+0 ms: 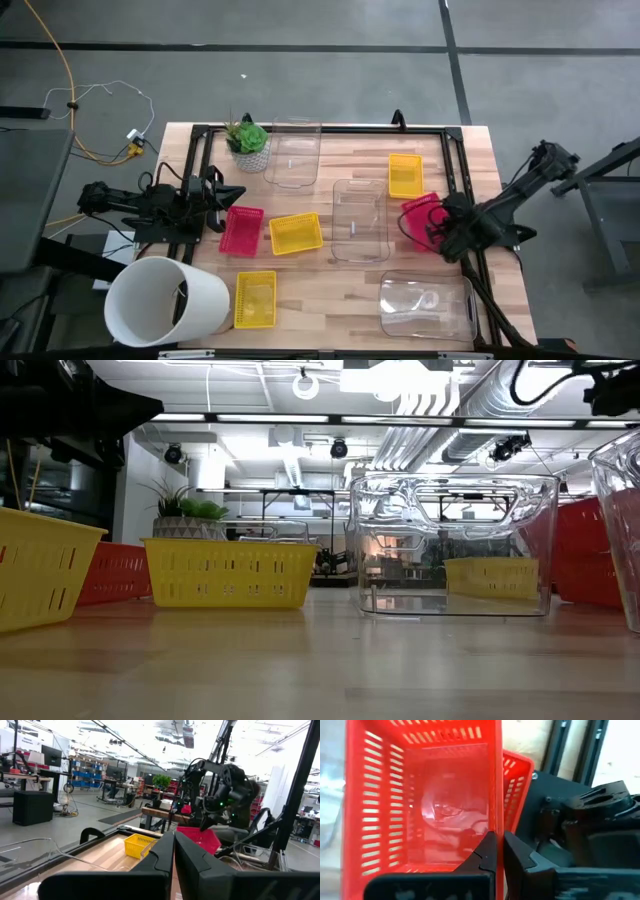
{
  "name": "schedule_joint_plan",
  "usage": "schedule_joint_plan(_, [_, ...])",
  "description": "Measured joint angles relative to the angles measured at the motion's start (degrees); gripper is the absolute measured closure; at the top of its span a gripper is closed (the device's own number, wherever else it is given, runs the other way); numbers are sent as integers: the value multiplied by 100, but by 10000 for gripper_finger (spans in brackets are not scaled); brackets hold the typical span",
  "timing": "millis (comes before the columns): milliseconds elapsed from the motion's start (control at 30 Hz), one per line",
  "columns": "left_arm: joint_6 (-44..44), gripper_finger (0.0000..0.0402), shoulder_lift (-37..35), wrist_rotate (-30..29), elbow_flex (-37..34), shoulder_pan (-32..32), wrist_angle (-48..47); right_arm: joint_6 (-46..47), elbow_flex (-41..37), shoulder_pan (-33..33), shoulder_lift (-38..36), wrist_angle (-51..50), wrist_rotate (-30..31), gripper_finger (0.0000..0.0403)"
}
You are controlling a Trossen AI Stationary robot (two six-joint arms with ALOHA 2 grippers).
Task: Stack baskets by color
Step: Stack the top red bin on the bottom right red bin
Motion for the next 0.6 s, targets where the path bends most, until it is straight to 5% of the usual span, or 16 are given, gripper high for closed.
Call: schedule_joint_plan(600, [-44,398,0,13,0,-1,28,446,-62,229,4,6,180,403])
